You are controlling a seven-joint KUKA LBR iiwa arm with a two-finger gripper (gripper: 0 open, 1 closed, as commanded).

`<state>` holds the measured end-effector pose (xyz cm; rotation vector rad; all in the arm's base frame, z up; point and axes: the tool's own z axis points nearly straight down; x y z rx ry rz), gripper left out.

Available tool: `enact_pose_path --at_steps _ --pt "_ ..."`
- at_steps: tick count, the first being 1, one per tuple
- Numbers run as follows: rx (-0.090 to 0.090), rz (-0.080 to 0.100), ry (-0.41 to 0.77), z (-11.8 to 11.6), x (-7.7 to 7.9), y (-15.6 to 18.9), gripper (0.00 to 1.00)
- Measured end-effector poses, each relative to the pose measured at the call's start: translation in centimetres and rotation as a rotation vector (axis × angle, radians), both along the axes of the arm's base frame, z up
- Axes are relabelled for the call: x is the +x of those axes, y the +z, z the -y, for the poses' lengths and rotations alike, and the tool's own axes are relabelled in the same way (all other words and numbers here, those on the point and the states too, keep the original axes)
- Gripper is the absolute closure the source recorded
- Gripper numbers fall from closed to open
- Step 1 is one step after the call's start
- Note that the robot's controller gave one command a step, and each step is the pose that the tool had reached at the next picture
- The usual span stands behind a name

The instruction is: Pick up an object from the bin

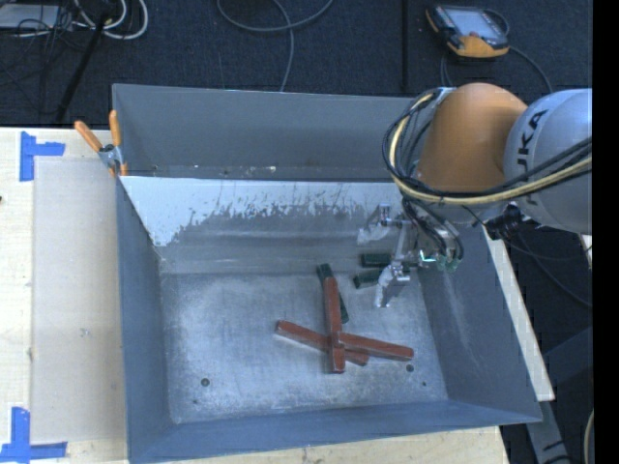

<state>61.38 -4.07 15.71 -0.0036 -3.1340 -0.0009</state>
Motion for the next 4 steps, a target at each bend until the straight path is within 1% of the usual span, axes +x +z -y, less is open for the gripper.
enact_pose_path --at_steps 1,2,3,4 --pt "-0.001 0.007 0.001 0.0 0.2 0.4 0.00" --pt "-0.001 0.015 -0.001 2.2 0.4 -4.6 0.00" --pt "0.000 0.036 -0.116 2.4 1.5 -7.2 1.00" --pt "0.000 0.035 -0.116 2.4 1.5 -7.2 1.00"
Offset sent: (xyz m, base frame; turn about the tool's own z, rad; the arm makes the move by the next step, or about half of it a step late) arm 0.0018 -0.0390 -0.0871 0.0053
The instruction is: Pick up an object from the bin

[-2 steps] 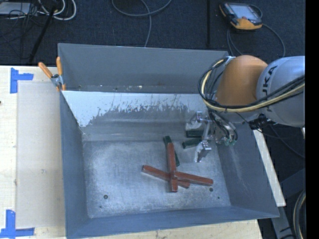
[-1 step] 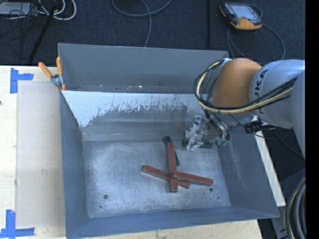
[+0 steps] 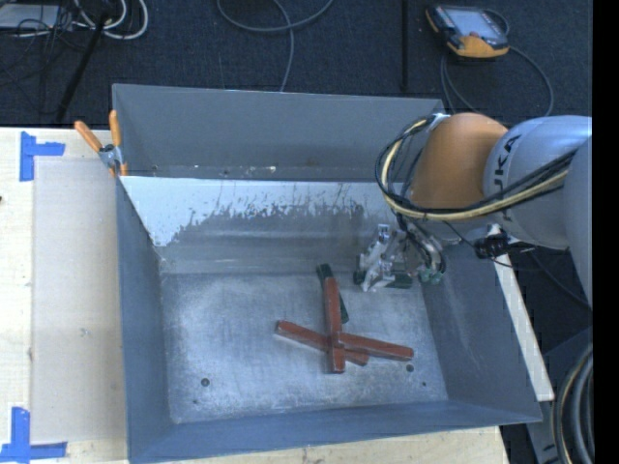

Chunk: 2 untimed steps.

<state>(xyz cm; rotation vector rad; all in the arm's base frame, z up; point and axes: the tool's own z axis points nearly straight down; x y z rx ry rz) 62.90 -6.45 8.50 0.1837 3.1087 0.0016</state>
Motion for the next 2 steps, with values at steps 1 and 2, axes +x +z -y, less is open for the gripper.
enact_pose_path --at_steps 1,2 --pt "0.001 -0.027 -0.004 -1.0 -1.0 2.3 1.00" --pt "0.002 -0.029 -0.044 -0.7 -3.1 5.4 1.00"
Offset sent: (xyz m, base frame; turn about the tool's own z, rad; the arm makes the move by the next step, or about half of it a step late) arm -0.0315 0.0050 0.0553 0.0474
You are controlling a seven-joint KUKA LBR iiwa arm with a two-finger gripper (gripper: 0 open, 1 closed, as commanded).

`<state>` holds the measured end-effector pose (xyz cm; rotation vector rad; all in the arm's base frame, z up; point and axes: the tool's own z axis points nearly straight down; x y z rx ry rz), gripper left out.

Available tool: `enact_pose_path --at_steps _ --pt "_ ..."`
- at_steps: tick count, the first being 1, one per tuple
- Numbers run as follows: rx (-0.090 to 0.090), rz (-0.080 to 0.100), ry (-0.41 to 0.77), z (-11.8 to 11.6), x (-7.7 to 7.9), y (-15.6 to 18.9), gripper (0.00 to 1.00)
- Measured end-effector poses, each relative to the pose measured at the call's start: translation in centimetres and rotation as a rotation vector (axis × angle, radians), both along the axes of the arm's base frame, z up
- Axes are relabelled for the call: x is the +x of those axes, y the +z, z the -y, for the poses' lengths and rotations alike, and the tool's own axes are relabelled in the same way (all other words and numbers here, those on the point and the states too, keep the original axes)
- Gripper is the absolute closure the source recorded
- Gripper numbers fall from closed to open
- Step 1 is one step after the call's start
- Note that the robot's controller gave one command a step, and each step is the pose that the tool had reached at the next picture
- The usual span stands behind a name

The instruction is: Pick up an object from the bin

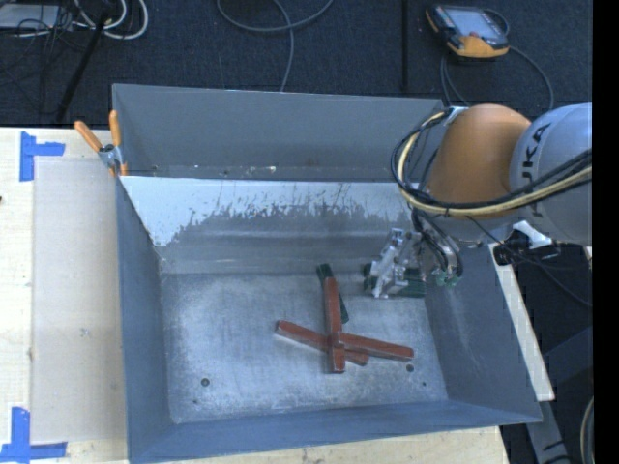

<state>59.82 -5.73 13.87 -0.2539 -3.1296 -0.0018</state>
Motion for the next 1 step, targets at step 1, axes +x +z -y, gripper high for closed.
enact_pose_path --at_steps 1 --pt "-0.001 0.004 -0.043 0.33 2.44 12.76 1.00"
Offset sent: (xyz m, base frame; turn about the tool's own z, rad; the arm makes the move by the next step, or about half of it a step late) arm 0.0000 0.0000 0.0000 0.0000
